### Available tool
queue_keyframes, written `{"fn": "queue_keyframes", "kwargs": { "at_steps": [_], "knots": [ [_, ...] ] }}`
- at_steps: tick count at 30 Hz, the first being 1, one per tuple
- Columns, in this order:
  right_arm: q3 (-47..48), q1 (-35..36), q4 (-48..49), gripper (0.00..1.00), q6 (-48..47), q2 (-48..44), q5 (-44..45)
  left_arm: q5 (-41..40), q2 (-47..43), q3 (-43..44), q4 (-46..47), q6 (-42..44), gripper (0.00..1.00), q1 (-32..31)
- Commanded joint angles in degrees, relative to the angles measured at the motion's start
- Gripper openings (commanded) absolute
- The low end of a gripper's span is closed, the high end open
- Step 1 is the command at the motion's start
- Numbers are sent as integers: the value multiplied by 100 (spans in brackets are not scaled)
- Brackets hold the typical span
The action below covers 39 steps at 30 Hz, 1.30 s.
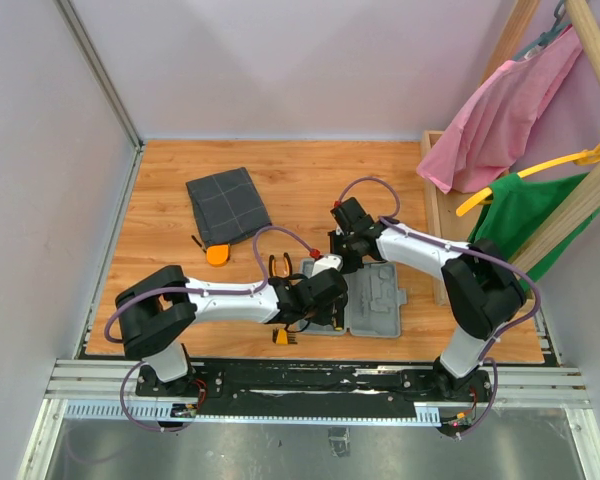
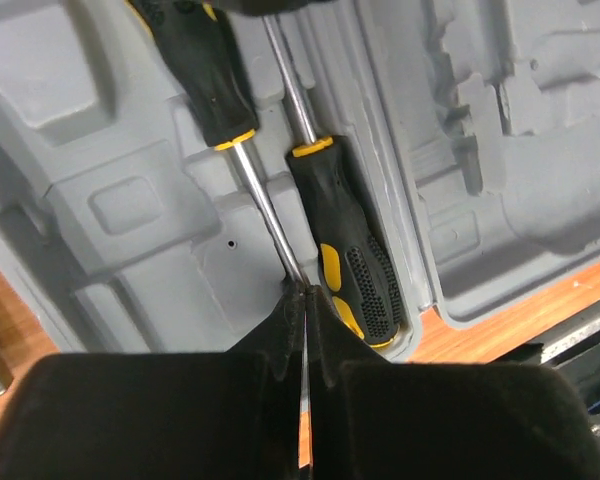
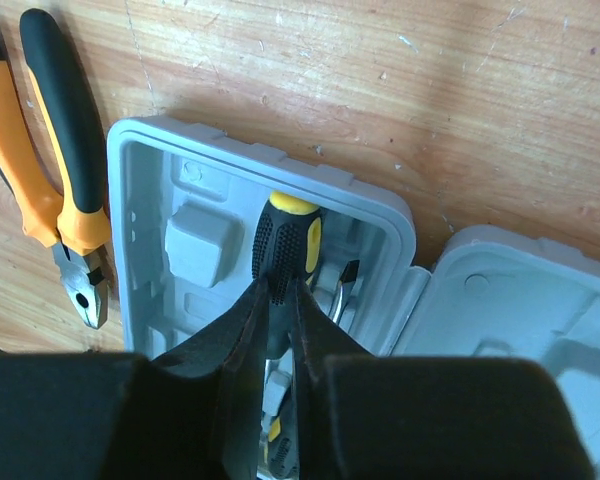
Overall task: Sort the tools into containers
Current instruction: Adjust the screwdriver in the storage box.
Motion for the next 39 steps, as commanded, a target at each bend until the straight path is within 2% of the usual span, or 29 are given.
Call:
{"fn": "queue_keyframes", "kwargs": {
  "at_steps": [1, 6, 10, 19, 26, 29, 35, 39],
  "knots": [
    [-673, 271, -795, 14, 35, 617, 343, 653, 1931, -914, -1480, 358, 1, -146],
    [-793, 271, -692, 14, 63, 577, 326, 512, 2333, -763, -1837, 387, 1, -250],
    [-829, 264, -683, 14, 30, 573, 326, 528, 2250, -750, -1860, 296, 0, -285],
    [-820, 143, -705, 14, -96, 274, 288, 18, 1447, -478, -2313, -25, 0, -287],
    [-471, 83, -1000, 14, -257, 234, 308, -737, 392, -41, -2396, -348, 2, -288],
    [-403, 71, -1014, 14, -244, 247, 300, -1118, -17, 187, -2356, -378, 7, -279],
    [-277, 60, -1054, 15, -247, 255, 267, -1617, -772, 562, -1986, -117, 24, -262],
    [-118, 62, -1079, 19, -328, 111, 178, -1860, -1320, 572, -1652, 12, 28, -175]
  ]
}}
